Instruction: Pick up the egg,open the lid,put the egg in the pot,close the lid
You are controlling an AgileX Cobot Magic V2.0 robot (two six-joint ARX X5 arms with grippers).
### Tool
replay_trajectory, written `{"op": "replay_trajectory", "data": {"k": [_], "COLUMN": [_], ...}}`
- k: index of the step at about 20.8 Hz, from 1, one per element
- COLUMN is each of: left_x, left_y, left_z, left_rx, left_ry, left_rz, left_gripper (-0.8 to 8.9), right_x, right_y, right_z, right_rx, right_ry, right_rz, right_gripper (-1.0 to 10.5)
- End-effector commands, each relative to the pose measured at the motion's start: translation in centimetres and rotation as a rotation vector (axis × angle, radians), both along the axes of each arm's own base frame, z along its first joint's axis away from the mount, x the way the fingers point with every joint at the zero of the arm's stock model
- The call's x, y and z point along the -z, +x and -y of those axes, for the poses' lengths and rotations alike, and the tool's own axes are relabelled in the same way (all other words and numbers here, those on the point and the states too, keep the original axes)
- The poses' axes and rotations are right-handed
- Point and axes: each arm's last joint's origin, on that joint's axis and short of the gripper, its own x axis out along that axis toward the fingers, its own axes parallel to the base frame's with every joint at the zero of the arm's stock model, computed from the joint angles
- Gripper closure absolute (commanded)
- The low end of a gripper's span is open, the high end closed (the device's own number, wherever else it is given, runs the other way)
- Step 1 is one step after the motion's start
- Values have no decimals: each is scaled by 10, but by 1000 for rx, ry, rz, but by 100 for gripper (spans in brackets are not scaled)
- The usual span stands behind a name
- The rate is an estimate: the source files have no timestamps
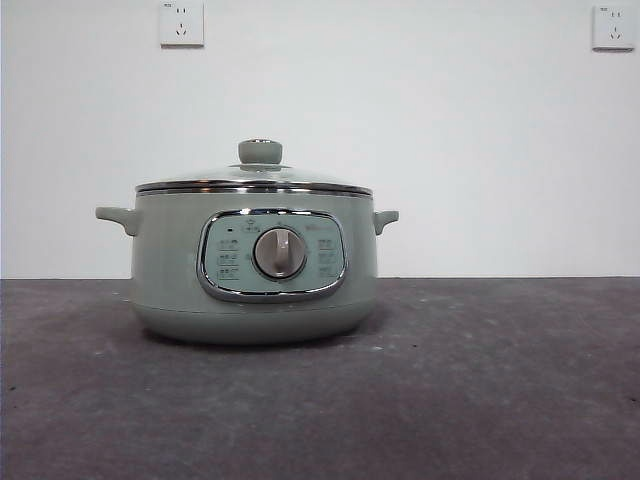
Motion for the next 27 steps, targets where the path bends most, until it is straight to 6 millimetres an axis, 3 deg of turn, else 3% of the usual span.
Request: {"op": "replay_trajectory", "data": {"k": [1, 14, 19, 21, 27], "left_x": [2, 3, 3, 3, 3], "left_y": [1, 1, 1, 1, 1], "left_z": [0, 0, 0, 0, 0], "left_rx": [0, -2, -2, -2, -2], "left_ry": [-11, -12, -12, -12, -12], "left_rz": [4, -8, -8, -8, -8], "left_gripper": [817, 817, 817, 817, 817], "right_x": [4, 4, 0, 16, 102], "right_y": [0, 0, 10, 17, 63], "right_z": [0, 0, -4, -8, -9], "right_rx": [6, 2, 185, 233, 392], "right_ry": [-11, -18, -29, -22, -32], "right_rz": [-29, -26, 231, 330, 537], "right_gripper": [946, 946, 946, 946, 946]}}
